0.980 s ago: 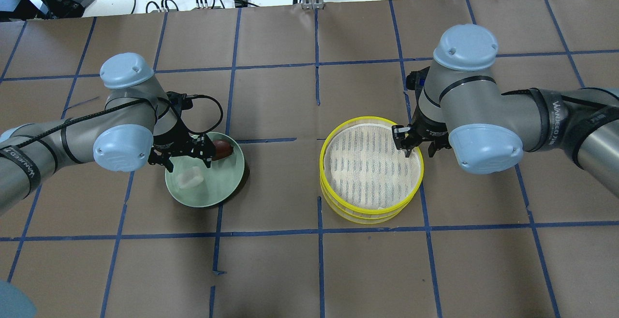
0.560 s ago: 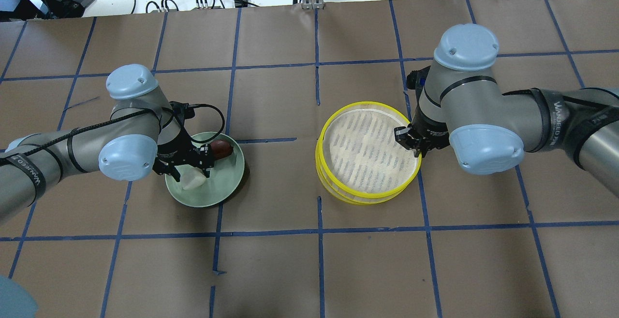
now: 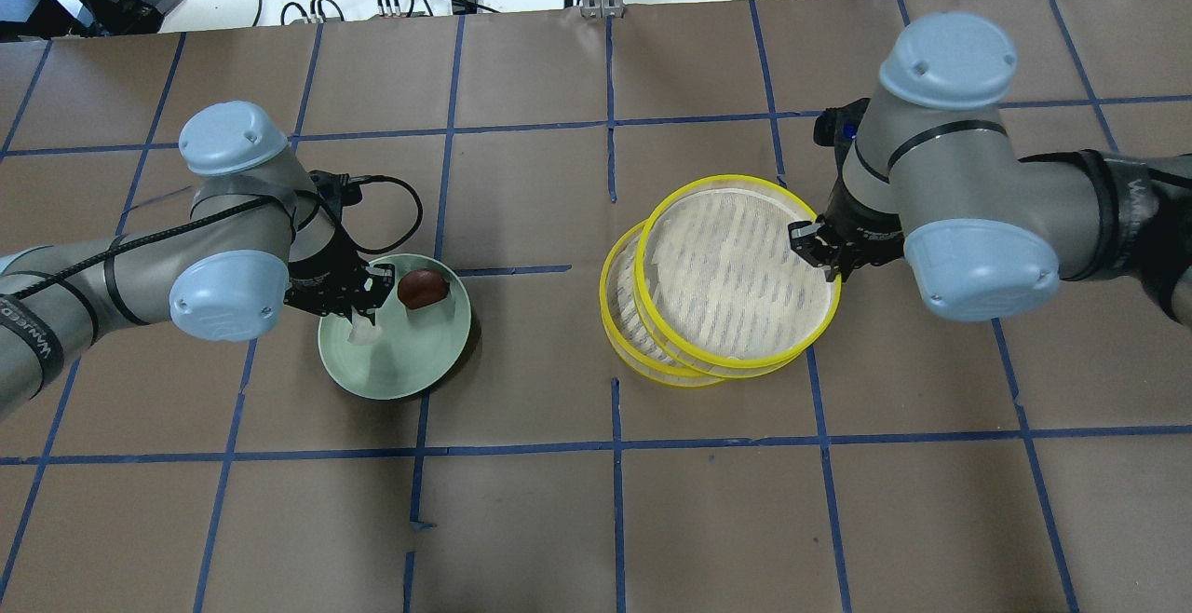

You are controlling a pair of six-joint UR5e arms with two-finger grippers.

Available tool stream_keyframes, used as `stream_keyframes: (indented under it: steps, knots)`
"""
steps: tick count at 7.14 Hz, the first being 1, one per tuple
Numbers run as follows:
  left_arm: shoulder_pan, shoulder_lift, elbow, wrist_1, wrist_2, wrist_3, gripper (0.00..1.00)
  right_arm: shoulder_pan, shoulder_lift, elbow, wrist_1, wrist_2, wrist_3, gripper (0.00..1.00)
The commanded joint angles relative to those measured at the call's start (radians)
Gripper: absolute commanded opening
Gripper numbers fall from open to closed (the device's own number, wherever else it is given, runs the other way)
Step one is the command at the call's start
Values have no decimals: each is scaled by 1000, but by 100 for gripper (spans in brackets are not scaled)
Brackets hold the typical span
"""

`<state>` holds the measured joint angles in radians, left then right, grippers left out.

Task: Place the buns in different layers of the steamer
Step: 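Lift the top tier aside with the right gripper while the left lifts the bun, then carry the white bun into the bottom steamer tier and open the left gripper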

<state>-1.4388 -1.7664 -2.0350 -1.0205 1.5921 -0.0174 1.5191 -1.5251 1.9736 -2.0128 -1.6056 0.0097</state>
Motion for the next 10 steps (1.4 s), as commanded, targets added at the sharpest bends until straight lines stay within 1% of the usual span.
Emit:
stream_keyframes:
  steps: [1,2,3,4,5,6,7,8,9,10]
  knots:
    - [-17,76,71,-108,-6,-80,6,-286,13,-27,40,-13,-258,10]
    - [-34,81,155,-198,-20,-132,6,-345,40,-39,37,-16,-328,9]
    - [-75,78,233,-257,-70,-198,6,-355,54,-65,43,-37,-332,7]
    - [-138,71,261,-257,-81,-302,6,-356,54,-64,42,-45,-330,6]
    - [-213,71,266,-242,-83,-379,6,-356,53,-62,43,-45,-330,6]
    - [-286,65,263,-213,-104,-482,6,-356,53,-61,43,-43,-330,6]
    - [-364,52,266,-90,-113,-594,6,-356,53,-61,43,-43,-329,6]
    - [-447,30,266,-40,-113,-730,6,-355,51,-61,43,-43,-329,6]
    - [-545,-11,265,3,-109,-831,6,-355,51,-61,43,-43,-329,6]
    - [-599,-78,266,101,-101,-911,6,-355,51,-59,45,-45,-330,6]
